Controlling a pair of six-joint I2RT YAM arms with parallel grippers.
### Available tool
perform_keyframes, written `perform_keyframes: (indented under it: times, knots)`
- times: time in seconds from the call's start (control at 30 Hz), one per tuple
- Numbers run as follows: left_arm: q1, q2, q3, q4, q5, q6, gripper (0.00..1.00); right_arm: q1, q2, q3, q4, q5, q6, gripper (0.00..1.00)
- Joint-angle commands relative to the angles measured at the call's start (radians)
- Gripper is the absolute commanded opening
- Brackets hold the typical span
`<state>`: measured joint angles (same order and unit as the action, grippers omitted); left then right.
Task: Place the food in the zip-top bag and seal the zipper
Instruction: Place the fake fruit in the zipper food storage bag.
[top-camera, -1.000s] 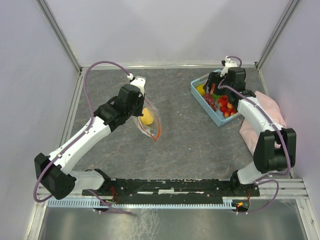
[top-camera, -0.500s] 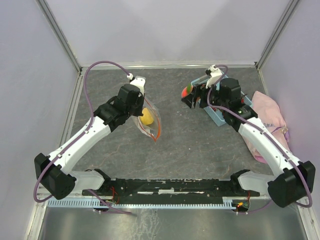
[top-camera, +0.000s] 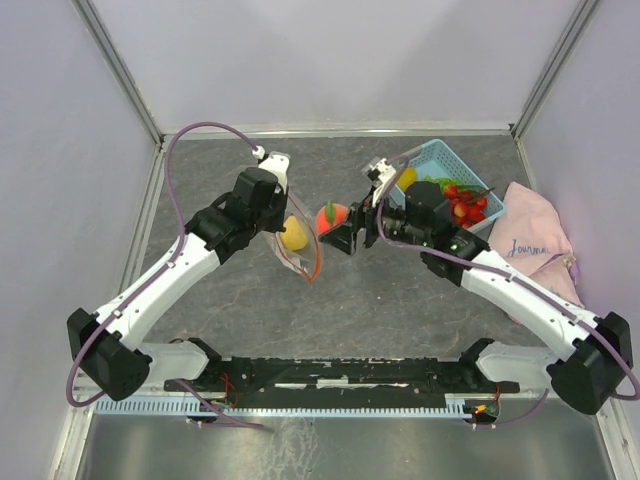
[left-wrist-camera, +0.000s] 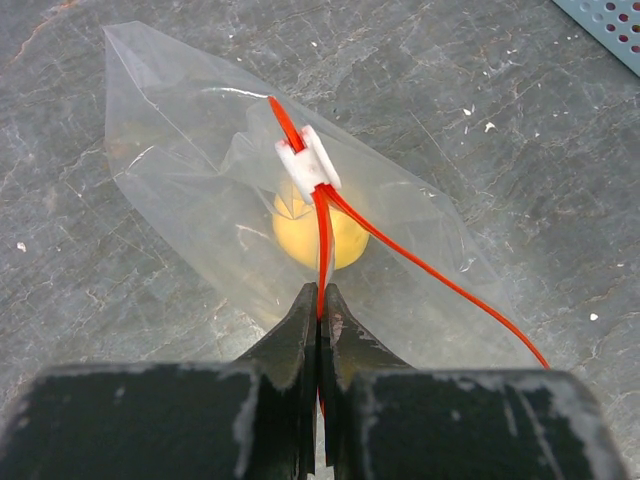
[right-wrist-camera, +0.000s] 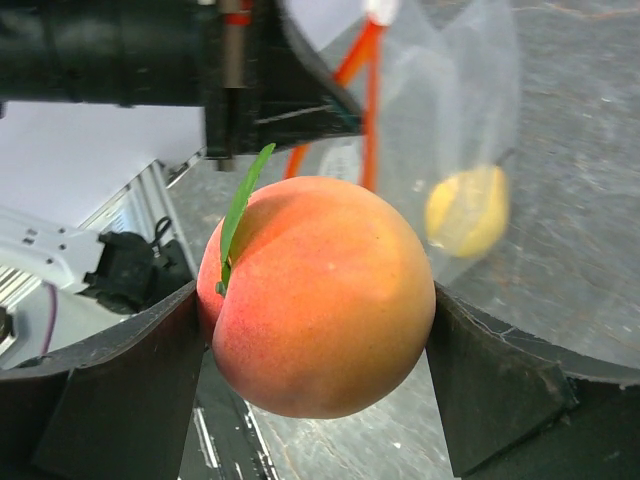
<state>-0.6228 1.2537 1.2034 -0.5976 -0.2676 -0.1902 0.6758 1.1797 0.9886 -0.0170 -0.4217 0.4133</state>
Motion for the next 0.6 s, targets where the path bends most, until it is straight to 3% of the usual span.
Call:
perform_keyframes:
  times: [0.0, 0.37, 0.57]
  knots:
    - [0.008, -0.028, 0.041, 0.021, 0.033, -0.043, 0.03, 0.082, 0.029, 0.007, 0.156, -0.040, 0.021, 0.55]
    - [0.009, -0.049, 0.035, 0.038, 0.079, -0.049, 0.03, 0.171, 0.205, 0.023, 0.263, -0.031, 0.051, 0.56]
    - [0.010, -0.055, 0.032, 0.047, 0.126, -0.044, 0.03, 0.171, 0.230, 0.015, 0.183, 0.213, 0.000, 0.56]
